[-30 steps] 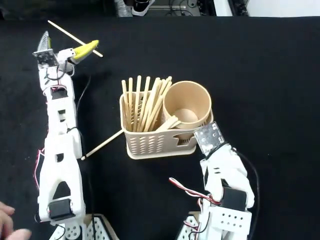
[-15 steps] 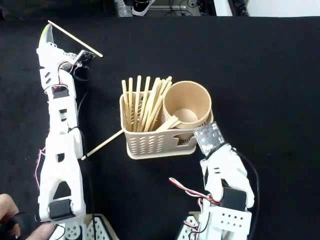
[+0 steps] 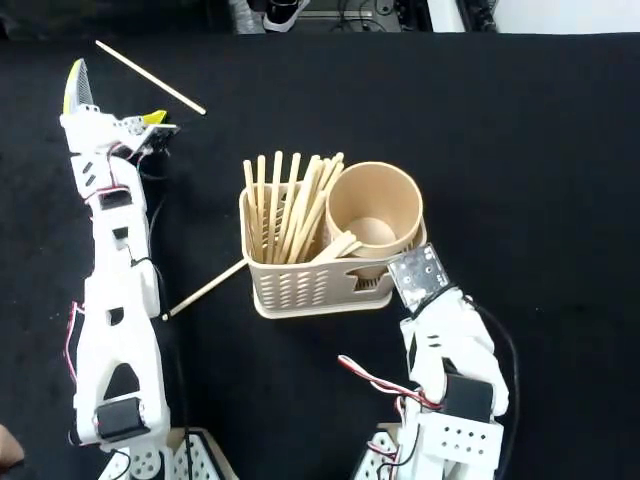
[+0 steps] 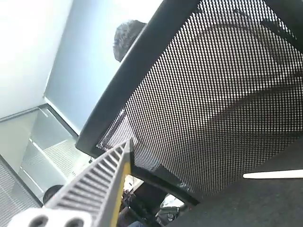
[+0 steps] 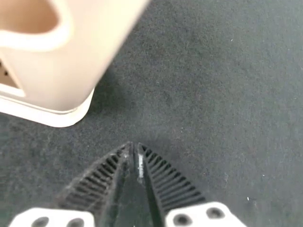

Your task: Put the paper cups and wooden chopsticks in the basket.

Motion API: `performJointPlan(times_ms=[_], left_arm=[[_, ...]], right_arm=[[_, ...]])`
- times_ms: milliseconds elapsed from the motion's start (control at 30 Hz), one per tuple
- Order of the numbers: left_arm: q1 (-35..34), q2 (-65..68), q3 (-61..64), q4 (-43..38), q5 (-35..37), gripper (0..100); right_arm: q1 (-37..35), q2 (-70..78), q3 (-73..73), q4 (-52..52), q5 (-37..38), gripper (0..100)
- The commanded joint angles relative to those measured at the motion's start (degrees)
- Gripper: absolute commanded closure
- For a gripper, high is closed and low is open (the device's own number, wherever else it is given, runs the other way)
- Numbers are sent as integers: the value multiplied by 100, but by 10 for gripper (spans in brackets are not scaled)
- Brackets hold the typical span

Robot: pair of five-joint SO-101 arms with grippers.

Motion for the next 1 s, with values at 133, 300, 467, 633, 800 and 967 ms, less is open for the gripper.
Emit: performJointPlan(times_ms=[133, 300, 467, 633, 800, 967], left_arm=[[-13, -35, -356, -264, -659, 314], [321, -44, -796, -246, -290, 419], [708, -132, -1323, 246, -316, 381], [1015, -563, -1288, 1275, -325, 377], [1033, -1240, -259, 2259, -791, 382], [1007, -2031, 919, 2048, -624, 413]], right_arm=[[-9, -277, -13, 26, 44, 986], [-9, -277, -13, 26, 44, 986], [-9, -277, -13, 35, 44, 986], [-9, -277, -13, 35, 44, 986], [-9, -277, -13, 35, 44, 986], [-9, -277, -13, 35, 44, 986]])
